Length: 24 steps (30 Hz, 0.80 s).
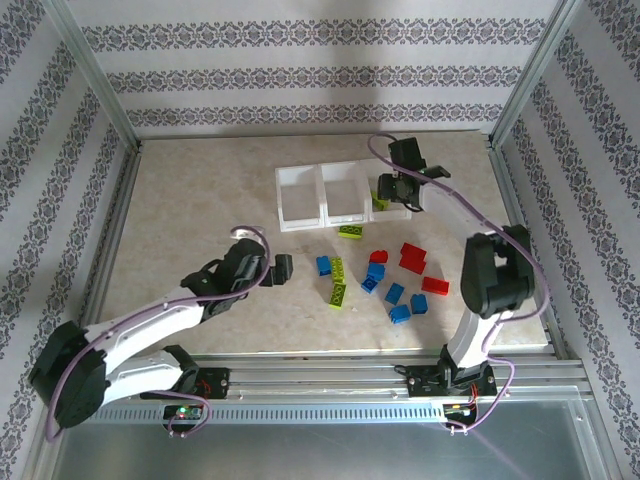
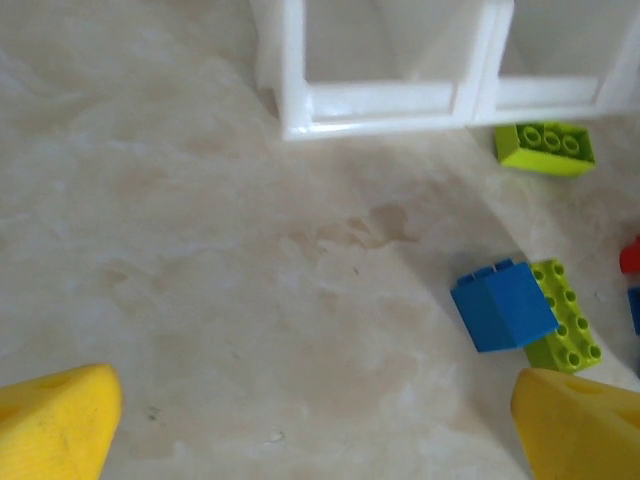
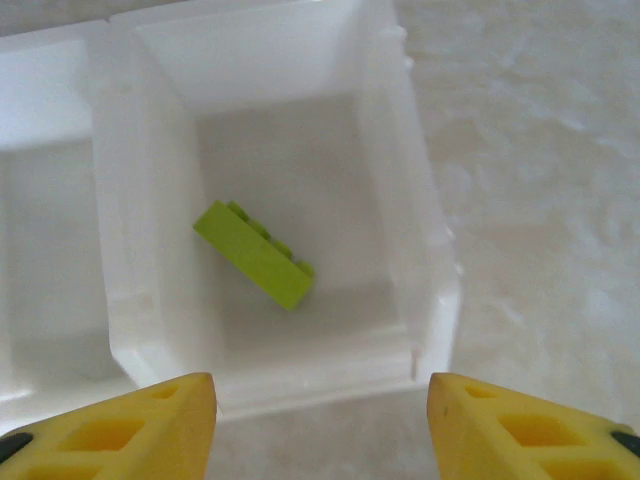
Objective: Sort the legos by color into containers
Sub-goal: Place the lego in the container, then pick up the lego from the center of the table.
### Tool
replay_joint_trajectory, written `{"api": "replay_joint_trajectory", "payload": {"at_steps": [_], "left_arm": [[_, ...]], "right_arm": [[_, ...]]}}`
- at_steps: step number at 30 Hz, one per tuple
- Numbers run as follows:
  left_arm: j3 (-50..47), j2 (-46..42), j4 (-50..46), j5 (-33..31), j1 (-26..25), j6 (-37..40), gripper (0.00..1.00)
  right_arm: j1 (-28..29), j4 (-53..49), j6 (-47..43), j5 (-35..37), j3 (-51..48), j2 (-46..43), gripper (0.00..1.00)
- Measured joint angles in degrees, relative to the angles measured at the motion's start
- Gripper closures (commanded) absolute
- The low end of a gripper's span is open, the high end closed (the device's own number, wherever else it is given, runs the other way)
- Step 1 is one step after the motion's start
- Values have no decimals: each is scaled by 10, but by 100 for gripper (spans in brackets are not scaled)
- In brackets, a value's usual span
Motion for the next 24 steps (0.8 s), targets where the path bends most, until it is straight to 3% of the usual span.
{"api": "replay_joint_trajectory", "payload": {"at_steps": [1, 2, 8, 17, 24], "left_arm": [[9, 18, 1, -1, -10, 0, 0], [17, 32, 2, -2, -19, 0, 0], [65, 117, 6, -2, -53, -2, 1], [141, 225, 10, 5, -56, -2, 12], [197, 295, 7, 7, -56, -2, 15]], "right_arm": [[0, 2, 8, 7, -21, -21, 13], [0, 5, 13, 13, -39, -37, 2], [0, 5, 50, 54, -163, -136, 2], [0, -2, 102, 86, -282, -291, 2], [-4, -12, 122, 90, -338, -356, 2]]}}
